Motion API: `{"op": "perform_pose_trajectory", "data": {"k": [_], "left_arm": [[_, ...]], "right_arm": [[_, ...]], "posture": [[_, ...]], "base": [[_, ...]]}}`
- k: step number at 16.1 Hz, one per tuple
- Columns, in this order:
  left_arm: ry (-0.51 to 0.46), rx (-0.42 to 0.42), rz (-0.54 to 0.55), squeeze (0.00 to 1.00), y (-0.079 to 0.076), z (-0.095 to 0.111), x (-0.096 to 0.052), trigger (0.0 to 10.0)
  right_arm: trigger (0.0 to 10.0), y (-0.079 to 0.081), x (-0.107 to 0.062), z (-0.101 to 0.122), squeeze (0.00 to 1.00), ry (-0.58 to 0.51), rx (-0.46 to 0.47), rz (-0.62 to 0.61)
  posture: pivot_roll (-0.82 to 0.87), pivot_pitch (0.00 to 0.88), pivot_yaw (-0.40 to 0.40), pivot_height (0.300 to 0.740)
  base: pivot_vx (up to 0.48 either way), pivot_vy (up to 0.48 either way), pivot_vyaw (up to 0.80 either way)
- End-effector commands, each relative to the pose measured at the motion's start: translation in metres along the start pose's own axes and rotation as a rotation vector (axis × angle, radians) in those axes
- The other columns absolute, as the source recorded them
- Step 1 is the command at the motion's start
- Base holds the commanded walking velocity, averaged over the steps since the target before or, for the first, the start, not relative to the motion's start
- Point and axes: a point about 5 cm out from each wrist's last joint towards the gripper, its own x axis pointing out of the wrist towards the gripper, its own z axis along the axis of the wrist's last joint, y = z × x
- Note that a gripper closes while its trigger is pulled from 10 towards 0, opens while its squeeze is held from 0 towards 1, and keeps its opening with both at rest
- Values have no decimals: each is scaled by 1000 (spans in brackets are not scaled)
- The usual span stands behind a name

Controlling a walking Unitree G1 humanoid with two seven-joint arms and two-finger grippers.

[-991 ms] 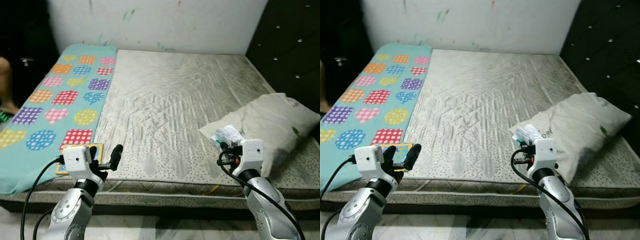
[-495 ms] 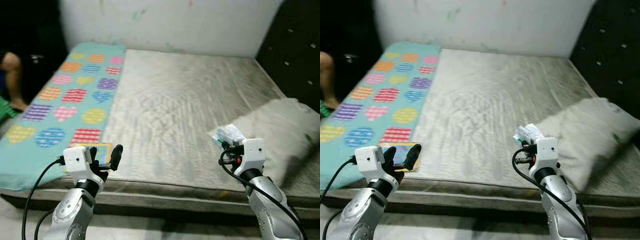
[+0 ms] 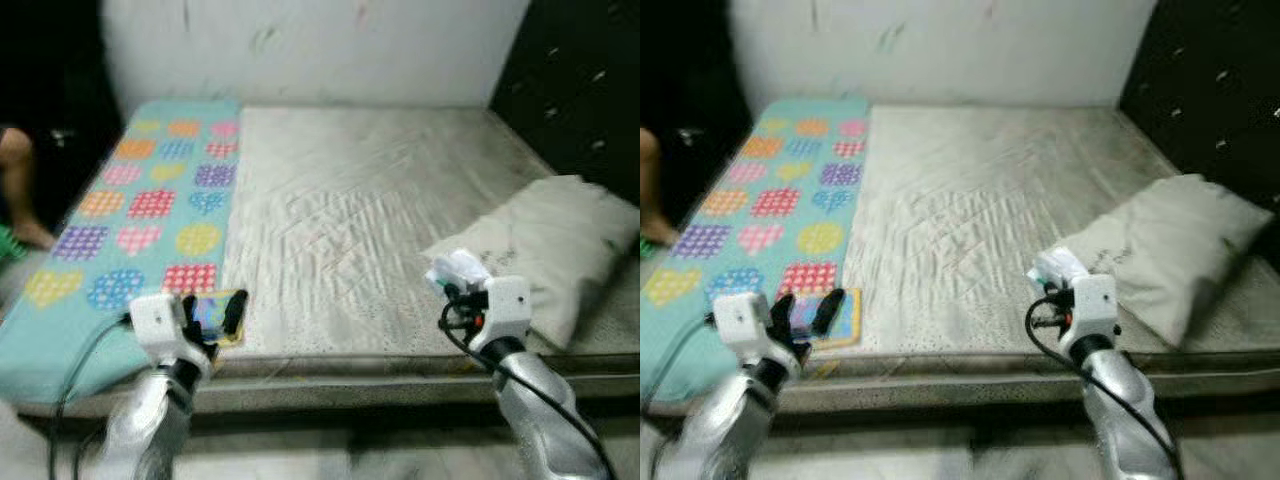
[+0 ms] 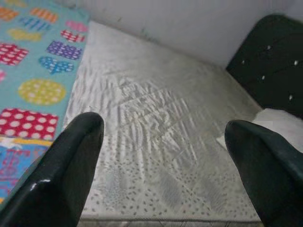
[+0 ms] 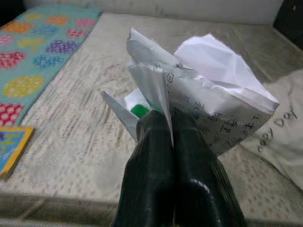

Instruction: Clean up the room

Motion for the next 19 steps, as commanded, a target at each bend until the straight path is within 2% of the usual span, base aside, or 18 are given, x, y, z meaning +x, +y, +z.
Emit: {"op": "perform_pose_trajectory", "data": {"k": [1,11,15,19], "left_arm": [[-11,-5,5,0,3,2,-2,10000],[-28,7,-5,0,2,5,-3,10000],[-6,28,4,0,2,3,-2,10000],[2,41,19,0,4,3,0,10000]], "right_arm": [[10000,3,3,6,0,-17,-5,14],[10000,7,5,8,0,-28,-11,31],[10000,9,7,9,0,-32,-14,40],[10000,7,5,6,0,-27,-15,33]], "posture": [[-57,30,-48,740],[-51,20,-52,740],[-50,18,-52,740],[-48,18,-48,740]], "base": [[0,0,0],[265,0,0],[292,0,0],[0,0,0]]}}
